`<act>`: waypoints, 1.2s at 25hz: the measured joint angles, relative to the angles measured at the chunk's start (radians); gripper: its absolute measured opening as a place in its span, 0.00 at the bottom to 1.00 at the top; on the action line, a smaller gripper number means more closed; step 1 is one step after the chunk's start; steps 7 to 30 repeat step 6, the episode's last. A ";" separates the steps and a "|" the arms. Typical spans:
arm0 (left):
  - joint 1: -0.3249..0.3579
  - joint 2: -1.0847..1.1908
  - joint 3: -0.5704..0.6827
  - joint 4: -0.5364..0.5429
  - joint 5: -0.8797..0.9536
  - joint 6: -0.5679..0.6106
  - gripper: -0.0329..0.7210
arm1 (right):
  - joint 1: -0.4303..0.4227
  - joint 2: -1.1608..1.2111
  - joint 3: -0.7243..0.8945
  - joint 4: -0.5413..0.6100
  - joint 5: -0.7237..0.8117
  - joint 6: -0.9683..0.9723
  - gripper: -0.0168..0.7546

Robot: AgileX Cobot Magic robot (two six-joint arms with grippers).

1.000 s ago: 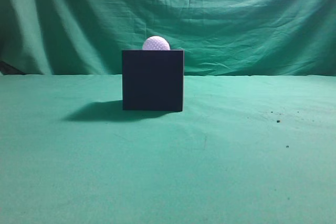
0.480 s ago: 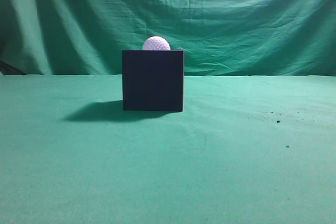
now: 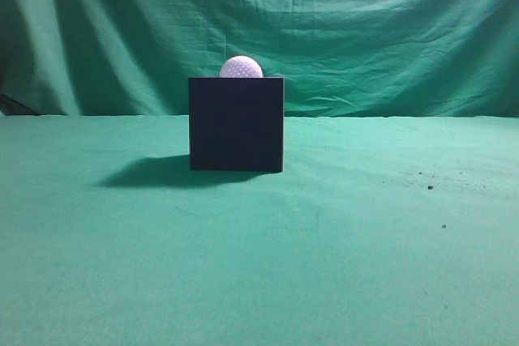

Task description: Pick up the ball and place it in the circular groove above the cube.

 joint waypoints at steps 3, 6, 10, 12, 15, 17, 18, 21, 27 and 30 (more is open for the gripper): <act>0.000 0.000 0.000 0.000 0.000 0.000 0.04 | 0.000 0.000 0.000 0.002 0.000 0.000 0.02; 0.000 0.000 0.000 0.000 0.000 0.000 0.04 | 0.000 0.000 0.000 0.002 0.000 -0.001 0.02; 0.000 0.000 0.000 0.000 0.000 0.000 0.04 | 0.000 0.000 0.000 0.002 0.000 -0.001 0.02; 0.000 0.000 0.000 0.000 0.000 0.000 0.04 | 0.000 0.000 0.000 0.002 0.000 -0.001 0.02; 0.000 0.000 0.000 0.000 0.000 0.000 0.04 | 0.000 0.000 0.000 0.002 0.000 -0.001 0.02; 0.000 0.000 0.000 0.000 0.000 0.000 0.04 | 0.000 0.000 0.000 0.002 0.000 -0.001 0.02; 0.000 0.000 0.000 0.000 0.000 0.000 0.04 | 0.000 0.000 0.000 0.002 0.000 -0.001 0.02; 0.000 0.000 0.000 0.000 0.000 0.000 0.04 | 0.000 0.000 0.000 0.002 0.000 -0.001 0.02; 0.000 0.000 0.000 0.000 0.000 0.000 0.04 | 0.000 0.000 0.000 0.002 0.000 -0.001 0.02; 0.000 0.000 0.000 0.000 0.000 0.000 0.04 | 0.000 0.000 0.000 0.002 0.000 -0.001 0.02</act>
